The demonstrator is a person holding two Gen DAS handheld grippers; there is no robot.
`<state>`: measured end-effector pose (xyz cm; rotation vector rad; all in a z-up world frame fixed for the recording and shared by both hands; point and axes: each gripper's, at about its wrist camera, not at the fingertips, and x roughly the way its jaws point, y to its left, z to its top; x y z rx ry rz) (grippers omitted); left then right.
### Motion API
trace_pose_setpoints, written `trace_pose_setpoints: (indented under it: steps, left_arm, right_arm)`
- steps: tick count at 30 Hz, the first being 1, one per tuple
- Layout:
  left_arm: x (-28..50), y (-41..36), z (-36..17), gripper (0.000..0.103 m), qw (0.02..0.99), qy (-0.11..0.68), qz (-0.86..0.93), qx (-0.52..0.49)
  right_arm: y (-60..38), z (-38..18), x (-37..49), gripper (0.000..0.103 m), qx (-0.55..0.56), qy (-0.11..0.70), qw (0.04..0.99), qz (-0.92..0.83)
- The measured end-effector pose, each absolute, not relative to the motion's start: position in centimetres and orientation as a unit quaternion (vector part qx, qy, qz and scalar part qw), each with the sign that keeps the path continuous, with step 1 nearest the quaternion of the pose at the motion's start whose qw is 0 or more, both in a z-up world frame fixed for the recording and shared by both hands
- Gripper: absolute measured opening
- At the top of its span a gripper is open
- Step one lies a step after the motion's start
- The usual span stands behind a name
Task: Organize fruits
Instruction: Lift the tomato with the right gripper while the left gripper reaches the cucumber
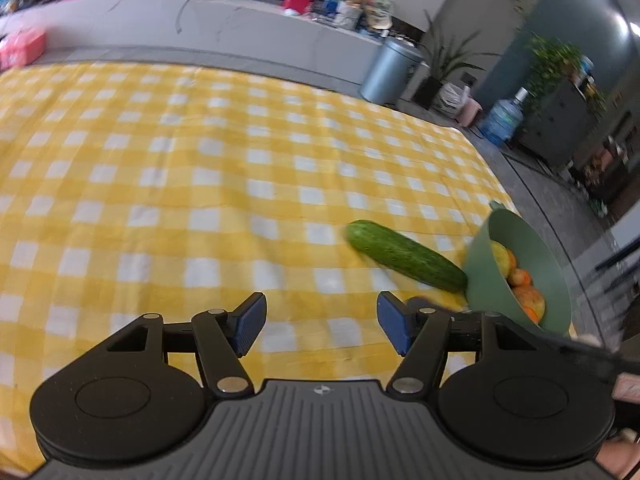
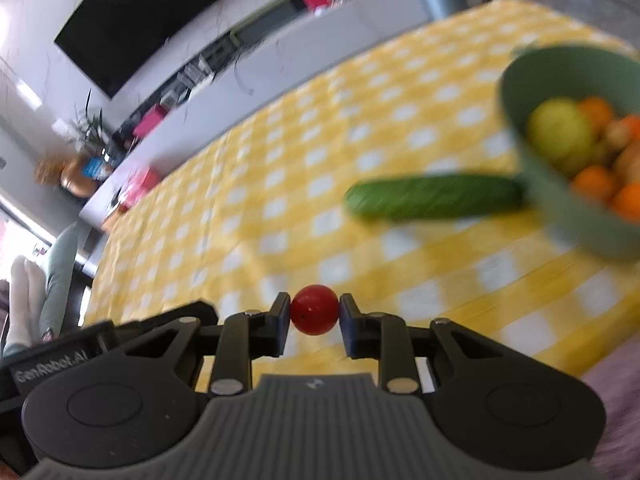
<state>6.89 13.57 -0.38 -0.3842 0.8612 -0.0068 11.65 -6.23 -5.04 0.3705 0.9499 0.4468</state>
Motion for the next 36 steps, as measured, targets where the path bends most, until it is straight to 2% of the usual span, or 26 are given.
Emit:
trace_pose_setpoints:
  steps: [4, 13, 17, 27, 31, 36]
  left_arm:
    - [7.8, 11.4, 0.9, 0.073, 0.914, 0.379, -0.005, -0.148]
    - [10.6, 5.2, 0.6, 0.073, 0.93, 0.36, -0.068, -0.025]
    - [10.7, 2.5, -0.4, 0.073, 0.933, 0.349, -0.074, 0.05]
    - [12.5, 0.7, -3.2, 0.073, 0.92, 0.347, -0.114, 0.141]
    - [12.5, -0.4, -4.0, 0.073, 0.909, 0.318, -0.143, 0.23]
    - [14.3, -1.0, -5.6, 0.073, 0.878, 0.334, -0.181, 0.29]
  right_arm:
    - [-10.1, -3.3, 11.9, 0.023, 0.197, 0.416, 0.865, 0.199]
    - [-17.9, -1.4, 12.1, 0.023, 0.26, 0.35, 0.882, 0.178]
    - [-19.8, -1.4, 12.1, 0.023, 0.286, 0.339, 0.878, 0.178]
    - [-21.6, -1.6, 12.0, 0.023, 0.336, 0.325, 0.861, 0.199]
    - [-22.1, -1.9, 12.1, 0.023, 0.346, 0.325, 0.856, 0.203]
    - [-22.8, -2.5, 12.3, 0.023, 0.357, 0.329, 0.852, 0.195]
